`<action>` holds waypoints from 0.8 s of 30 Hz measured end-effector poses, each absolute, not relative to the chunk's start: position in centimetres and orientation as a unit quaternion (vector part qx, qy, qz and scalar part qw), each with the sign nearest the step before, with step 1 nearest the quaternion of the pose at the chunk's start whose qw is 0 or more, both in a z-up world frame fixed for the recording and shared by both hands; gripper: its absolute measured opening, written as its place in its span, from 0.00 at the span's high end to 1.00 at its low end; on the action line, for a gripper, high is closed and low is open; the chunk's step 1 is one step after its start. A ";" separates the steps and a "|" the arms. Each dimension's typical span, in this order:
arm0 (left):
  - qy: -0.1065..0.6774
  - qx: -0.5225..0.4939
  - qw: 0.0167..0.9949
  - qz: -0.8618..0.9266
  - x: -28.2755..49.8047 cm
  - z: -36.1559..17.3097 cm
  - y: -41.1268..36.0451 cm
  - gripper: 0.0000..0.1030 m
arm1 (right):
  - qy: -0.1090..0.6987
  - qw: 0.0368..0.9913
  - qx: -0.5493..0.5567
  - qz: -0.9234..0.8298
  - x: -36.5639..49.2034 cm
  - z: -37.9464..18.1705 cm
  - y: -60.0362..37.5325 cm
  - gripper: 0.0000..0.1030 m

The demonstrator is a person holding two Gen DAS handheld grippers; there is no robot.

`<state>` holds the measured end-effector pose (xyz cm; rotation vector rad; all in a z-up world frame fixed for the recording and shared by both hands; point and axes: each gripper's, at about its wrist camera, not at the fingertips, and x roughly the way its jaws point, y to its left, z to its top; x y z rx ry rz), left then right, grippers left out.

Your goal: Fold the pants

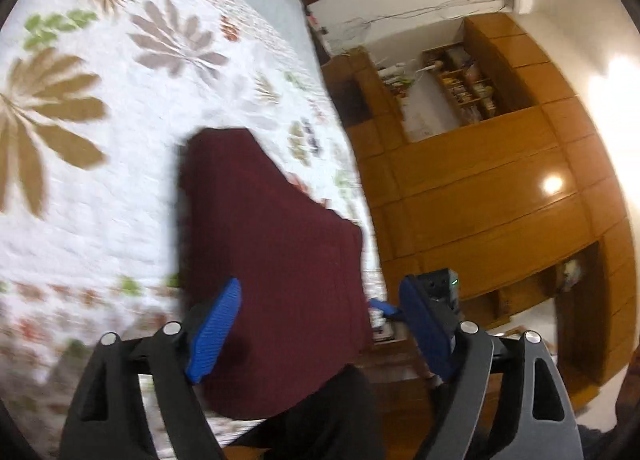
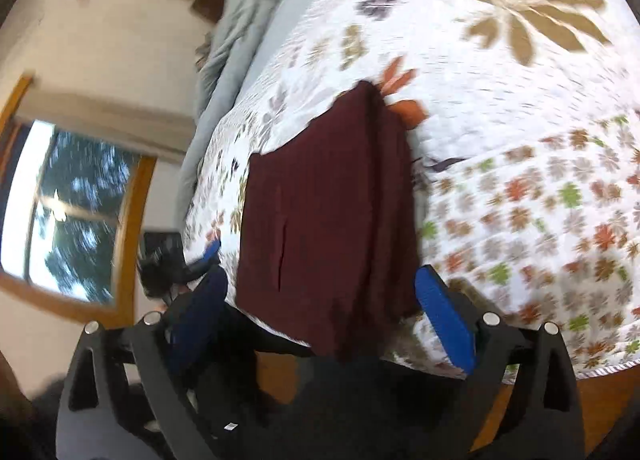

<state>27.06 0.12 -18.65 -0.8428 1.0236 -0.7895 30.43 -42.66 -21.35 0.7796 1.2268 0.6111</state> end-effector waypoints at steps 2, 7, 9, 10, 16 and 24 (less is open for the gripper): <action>0.487 -0.385 0.706 -0.340 27.5 -19.7 1.0 0.20 | 0.575 0.678 0.370 0.271 31.8 -22.7 -44.2 0.07; 0.522 -0.368 0.696 -0.328 28.2 -21.4 0.8 0.20 | 0.612 0.648 0.360 0.275 33.8 -24.8 -45.6 0.07; 0.527 -0.363 0.695 -0.328 28.6 -21.7 0.2 0.20 | 0.618 0.640 0.354 0.288 34.3 -25.0 -44.8 0.07; 0.531 -0.362 0.691 -0.330 28.7 -22.0 0.4 0.20 | 0.623 0.636 0.348 0.294 34.8 -25.2 -44.2 0.07; 0.567 -0.340 0.675 -0.326 29.6 -23.3 -2.0 0.20 | 0.647 0.608 0.323 0.327 36.7 -26.1 -40.4 0.04; 0.587 -0.335 0.664 -0.320 30.4 -23.8 -2.8 0.20 | 0.659 0.588 0.332 0.333 37.2 -26.7 -40.3 0.03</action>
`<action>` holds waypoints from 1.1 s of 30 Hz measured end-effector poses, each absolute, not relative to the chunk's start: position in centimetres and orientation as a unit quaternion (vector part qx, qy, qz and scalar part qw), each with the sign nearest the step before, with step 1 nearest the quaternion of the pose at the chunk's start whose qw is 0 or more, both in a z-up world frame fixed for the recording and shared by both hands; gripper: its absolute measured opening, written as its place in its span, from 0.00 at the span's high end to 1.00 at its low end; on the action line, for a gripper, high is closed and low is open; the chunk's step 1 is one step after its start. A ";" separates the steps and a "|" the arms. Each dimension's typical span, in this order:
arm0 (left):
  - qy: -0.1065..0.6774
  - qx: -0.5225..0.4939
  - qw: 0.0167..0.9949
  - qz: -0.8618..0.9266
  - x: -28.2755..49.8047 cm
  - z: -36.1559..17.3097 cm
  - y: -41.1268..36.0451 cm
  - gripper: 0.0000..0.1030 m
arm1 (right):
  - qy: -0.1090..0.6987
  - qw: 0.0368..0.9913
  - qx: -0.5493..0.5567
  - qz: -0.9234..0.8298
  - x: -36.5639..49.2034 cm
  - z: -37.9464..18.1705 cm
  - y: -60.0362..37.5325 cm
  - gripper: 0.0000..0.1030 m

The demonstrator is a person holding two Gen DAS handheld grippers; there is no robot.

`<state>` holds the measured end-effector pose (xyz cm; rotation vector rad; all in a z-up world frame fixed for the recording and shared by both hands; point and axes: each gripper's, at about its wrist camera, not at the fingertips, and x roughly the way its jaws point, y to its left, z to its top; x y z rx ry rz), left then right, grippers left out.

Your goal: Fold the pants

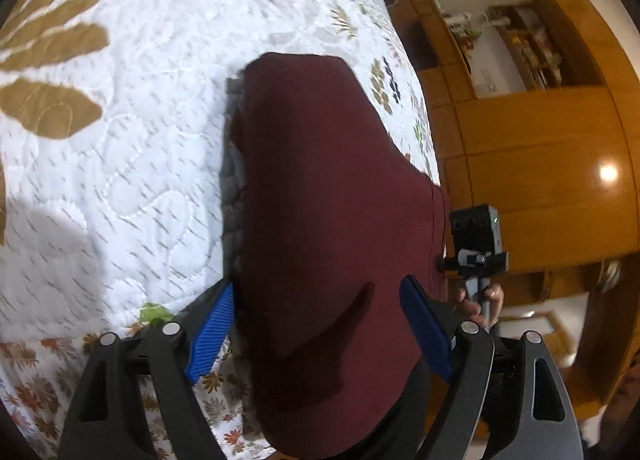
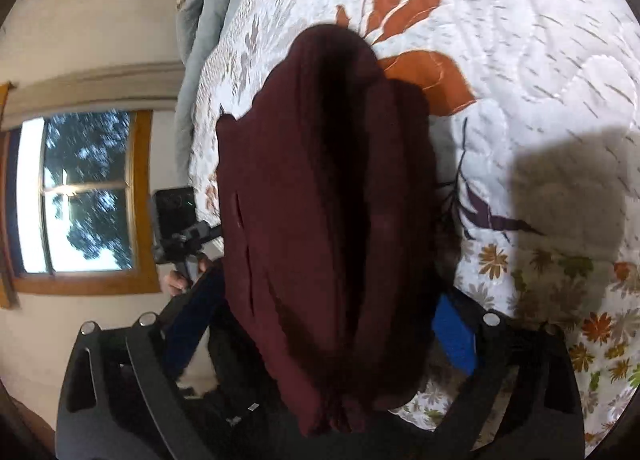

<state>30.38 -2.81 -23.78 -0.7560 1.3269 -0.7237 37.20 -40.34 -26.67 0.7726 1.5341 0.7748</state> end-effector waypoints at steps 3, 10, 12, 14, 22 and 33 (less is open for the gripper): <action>0.592 -0.335 0.654 -0.332 29.9 -23.9 -3.1 0.18 | 0.668 0.589 0.308 0.334 36.7 -26.1 -38.8 0.02; 0.614 -0.348 0.619 -0.344 30.2 -25.2 -2.9 0.15 | 0.676 0.575 0.325 0.326 36.9 -27.2 -40.7 0.21; 0.618 -0.340 0.619 -0.347 30.1 -25.1 -3.5 0.11 | 0.670 0.576 0.325 0.336 36.6 -26.7 -39.8 0.02; 0.623 -0.331 0.612 -0.358 30.0 -25.0 -4.3 0.11 | 0.675 0.580 0.290 0.352 36.2 -26.2 -37.8 0.02; 0.635 -0.328 0.606 -0.348 30.6 -25.1 -4.8 0.12 | 0.684 0.573 0.287 0.350 35.9 -26.3 -37.5 0.06; 0.624 -0.322 0.632 -0.328 30.0 -23.9 -3.6 0.56 | 0.666 0.602 0.294 0.328 33.8 -25.4 -38.8 0.51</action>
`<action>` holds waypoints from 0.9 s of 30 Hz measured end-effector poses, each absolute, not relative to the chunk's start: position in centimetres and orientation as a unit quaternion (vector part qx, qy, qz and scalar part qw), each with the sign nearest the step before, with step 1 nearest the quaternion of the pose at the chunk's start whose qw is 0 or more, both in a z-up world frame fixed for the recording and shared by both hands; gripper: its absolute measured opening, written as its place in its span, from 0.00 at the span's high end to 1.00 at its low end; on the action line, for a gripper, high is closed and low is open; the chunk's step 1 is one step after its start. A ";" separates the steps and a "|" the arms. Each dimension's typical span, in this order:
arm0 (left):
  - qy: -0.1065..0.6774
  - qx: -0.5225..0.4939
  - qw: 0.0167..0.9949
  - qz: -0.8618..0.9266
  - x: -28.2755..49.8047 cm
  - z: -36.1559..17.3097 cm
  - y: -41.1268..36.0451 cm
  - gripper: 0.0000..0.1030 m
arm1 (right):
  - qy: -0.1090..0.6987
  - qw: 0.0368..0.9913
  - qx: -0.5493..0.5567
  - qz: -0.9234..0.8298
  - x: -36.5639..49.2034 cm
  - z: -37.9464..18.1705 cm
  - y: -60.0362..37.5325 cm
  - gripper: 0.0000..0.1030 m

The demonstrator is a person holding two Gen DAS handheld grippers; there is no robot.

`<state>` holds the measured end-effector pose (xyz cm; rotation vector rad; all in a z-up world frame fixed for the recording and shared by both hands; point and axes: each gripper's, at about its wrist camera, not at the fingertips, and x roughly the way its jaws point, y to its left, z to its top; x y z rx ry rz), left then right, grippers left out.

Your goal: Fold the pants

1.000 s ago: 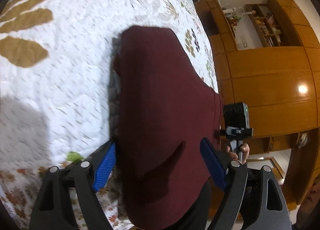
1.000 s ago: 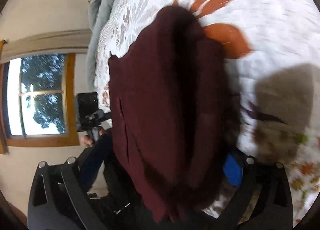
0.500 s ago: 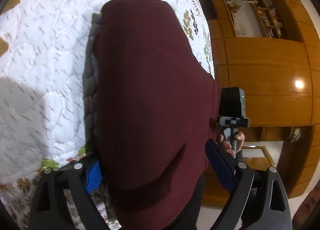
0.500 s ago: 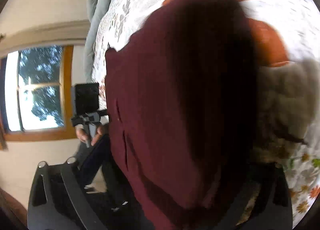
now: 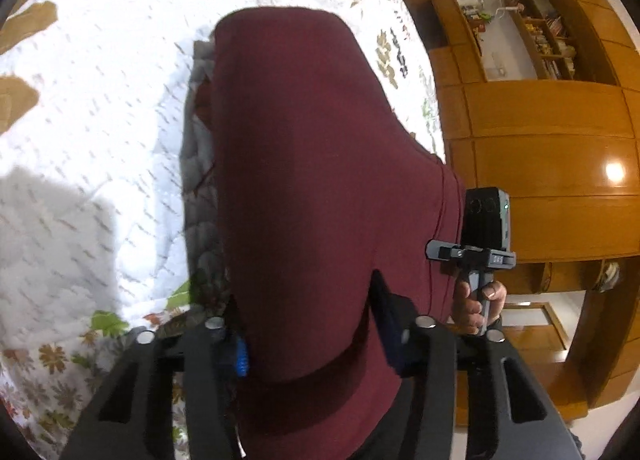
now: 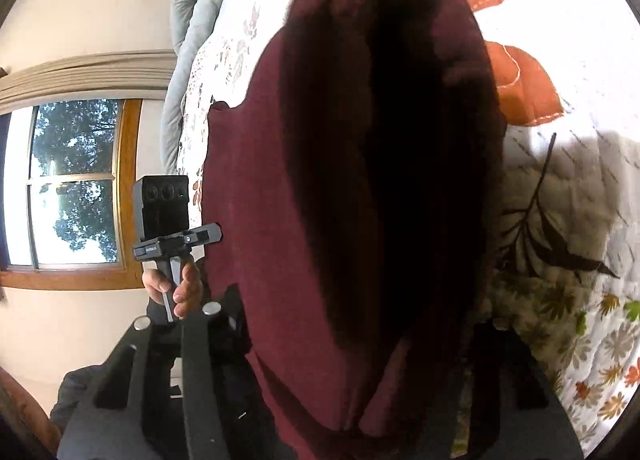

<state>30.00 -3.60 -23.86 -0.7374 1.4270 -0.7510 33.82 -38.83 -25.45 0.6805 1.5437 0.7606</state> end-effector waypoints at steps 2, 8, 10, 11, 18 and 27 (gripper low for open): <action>0.617 -0.326 0.634 -0.332 29.9 -23.5 -3.3 0.58 | 0.665 0.605 0.293 0.327 33.6 -24.9 -39.0 0.53; 0.606 -0.326 0.640 -0.343 29.9 -22.5 -3.3 0.62 | 0.659 0.616 0.285 0.323 32.8 -22.5 -38.9 0.56; 0.602 -0.327 0.640 -0.347 29.9 -22.2 -3.2 0.62 | 0.658 0.620 0.282 0.323 32.6 -21.9 -38.7 0.57; 0.600 -0.327 0.641 -0.349 29.9 -21.9 -3.1 0.62 | 0.657 0.621 0.279 0.323 32.4 -21.6 -38.4 0.58; 0.589 -0.323 0.651 -0.353 30.2 -20.3 -2.3 0.63 | 0.653 0.628 0.256 0.336 32.7 -18.9 -35.9 0.61; 0.570 -0.337 0.666 -0.344 30.0 -19.0 0.8 0.64 | 0.656 0.622 0.242 0.353 34.3 -18.7 -34.1 0.61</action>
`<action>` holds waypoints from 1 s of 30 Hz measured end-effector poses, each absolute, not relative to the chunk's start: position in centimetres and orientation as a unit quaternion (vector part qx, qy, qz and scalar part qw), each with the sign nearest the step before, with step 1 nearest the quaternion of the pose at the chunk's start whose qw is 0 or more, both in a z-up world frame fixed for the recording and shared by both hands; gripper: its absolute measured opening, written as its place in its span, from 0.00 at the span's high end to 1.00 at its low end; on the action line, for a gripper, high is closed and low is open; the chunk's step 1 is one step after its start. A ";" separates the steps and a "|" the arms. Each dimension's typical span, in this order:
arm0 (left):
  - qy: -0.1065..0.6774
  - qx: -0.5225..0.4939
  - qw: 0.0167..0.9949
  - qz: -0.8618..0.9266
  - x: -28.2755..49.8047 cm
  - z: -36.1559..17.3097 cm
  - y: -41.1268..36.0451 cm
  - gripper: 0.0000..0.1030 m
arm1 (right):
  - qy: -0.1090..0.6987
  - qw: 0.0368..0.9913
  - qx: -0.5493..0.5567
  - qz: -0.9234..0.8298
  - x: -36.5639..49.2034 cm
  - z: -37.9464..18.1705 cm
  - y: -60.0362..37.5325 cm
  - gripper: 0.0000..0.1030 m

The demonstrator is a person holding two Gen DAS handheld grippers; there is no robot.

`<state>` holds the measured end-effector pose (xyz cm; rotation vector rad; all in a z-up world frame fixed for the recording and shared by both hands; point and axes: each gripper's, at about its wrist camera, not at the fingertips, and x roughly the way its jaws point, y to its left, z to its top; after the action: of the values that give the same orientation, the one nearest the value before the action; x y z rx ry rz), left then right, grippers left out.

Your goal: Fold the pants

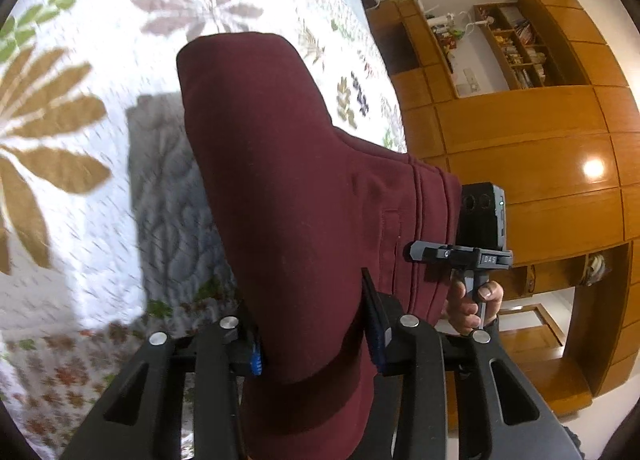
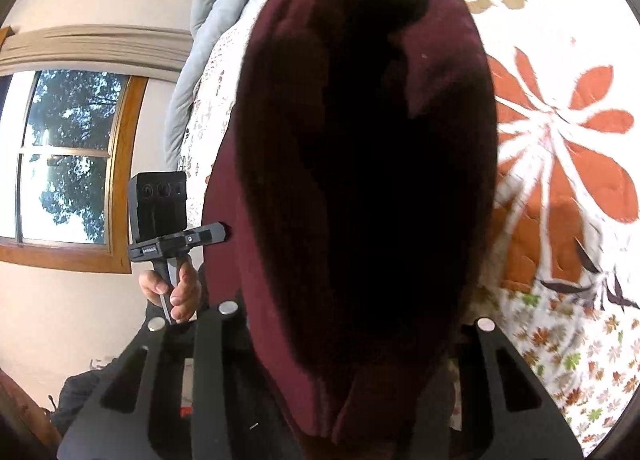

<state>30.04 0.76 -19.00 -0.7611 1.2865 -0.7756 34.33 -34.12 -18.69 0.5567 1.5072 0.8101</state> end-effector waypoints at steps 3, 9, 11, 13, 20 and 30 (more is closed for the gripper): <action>0.557 -0.340 0.680 -0.335 31.0 -18.1 2.9 0.64 | 0.648 0.622 0.245 0.364 35.6 -18.5 -33.7 0.61; 0.537 -0.335 0.709 -0.310 34.2 -15.5 7.5 0.64 | 0.639 0.621 0.232 0.390 40.8 -17.1 -29.0 0.61; 0.533 -0.341 0.715 -0.297 35.7 -15.2 9.9 0.64 | 0.636 0.620 0.226 0.400 43.2 -16.8 -26.7 0.61; 0.531 -0.344 0.721 -0.284 37.0 -15.1 12.3 0.64 | 0.637 0.616 0.221 0.407 44.4 -17.1 -23.8 0.61; 0.545 -0.371 0.716 -0.231 41.6 -19.1 20.9 0.63 | 0.662 0.593 0.196 0.415 50.6 -19.8 -14.0 0.61; 0.566 -0.393 0.698 -0.198 42.2 -27.3 25.0 0.53 | 0.703 0.562 0.219 0.378 54.0 -28.5 -13.1 0.39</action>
<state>42.20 25.03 -27.33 -0.8761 1.2611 -0.4406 53.97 -13.06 -28.49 0.5165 1.6549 0.8900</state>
